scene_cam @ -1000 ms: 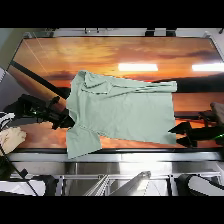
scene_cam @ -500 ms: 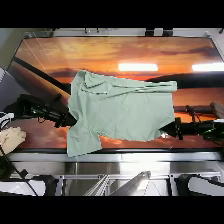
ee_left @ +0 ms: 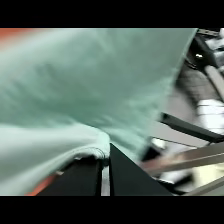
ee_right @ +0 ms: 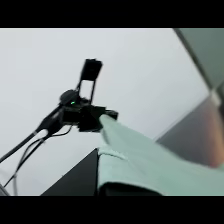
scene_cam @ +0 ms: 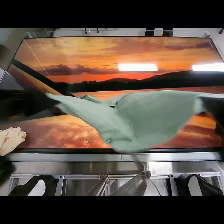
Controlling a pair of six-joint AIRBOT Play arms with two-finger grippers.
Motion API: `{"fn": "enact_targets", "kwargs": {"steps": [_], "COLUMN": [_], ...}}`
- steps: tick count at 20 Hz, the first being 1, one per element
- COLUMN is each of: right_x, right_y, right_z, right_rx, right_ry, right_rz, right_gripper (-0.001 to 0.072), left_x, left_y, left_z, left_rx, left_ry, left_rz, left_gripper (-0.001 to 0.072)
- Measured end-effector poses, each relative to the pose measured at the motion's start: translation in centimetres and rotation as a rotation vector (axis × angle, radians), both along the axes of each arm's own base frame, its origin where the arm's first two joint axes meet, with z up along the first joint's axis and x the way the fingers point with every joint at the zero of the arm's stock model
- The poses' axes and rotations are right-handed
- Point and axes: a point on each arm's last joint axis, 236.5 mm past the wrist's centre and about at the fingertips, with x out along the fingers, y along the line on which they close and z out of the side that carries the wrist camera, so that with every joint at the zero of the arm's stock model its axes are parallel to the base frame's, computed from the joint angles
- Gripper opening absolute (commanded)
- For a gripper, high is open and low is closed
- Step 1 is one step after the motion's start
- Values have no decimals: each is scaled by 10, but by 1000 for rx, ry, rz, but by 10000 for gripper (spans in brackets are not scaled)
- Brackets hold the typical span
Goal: Fold the shirts.
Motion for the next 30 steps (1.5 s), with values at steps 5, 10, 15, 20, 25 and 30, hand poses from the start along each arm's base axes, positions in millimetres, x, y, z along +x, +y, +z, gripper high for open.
{"fn": "enact_targets", "kwargs": {"steps": [5, 10, 15, 20, 25, 30], "right_x": [-43, 12, 120, 241, 319, 349], "right_y": [10, -41, -122, -141, -144, -140], "right_z": [111, 128, 20, -150, -241, -279], "right_rx": [-138, -281, -192, -90, 82, 140], "right_ry": [-478, -468, -77, 361, 573, 693], "right_rz": [-400, -652, -584, -448, -306, -216], "right_gripper": [21, 22, 21, 21, 21, 21], "left_x": [-53, -13, 116, 240, 321, 354], "left_y": [-7, 16, 60, 98, 119, 130], "left_z": [136, 160, 61, -63, -137, -189], "left_rx": [212, 208, 129, 102, 73, 47], "left_ry": [-655, -630, -209, 72, 235, 368], "left_rz": [286, 317, 294, 367, 393, 422], "left_gripper": [26, 25, 24, 23, 22, 18]}}
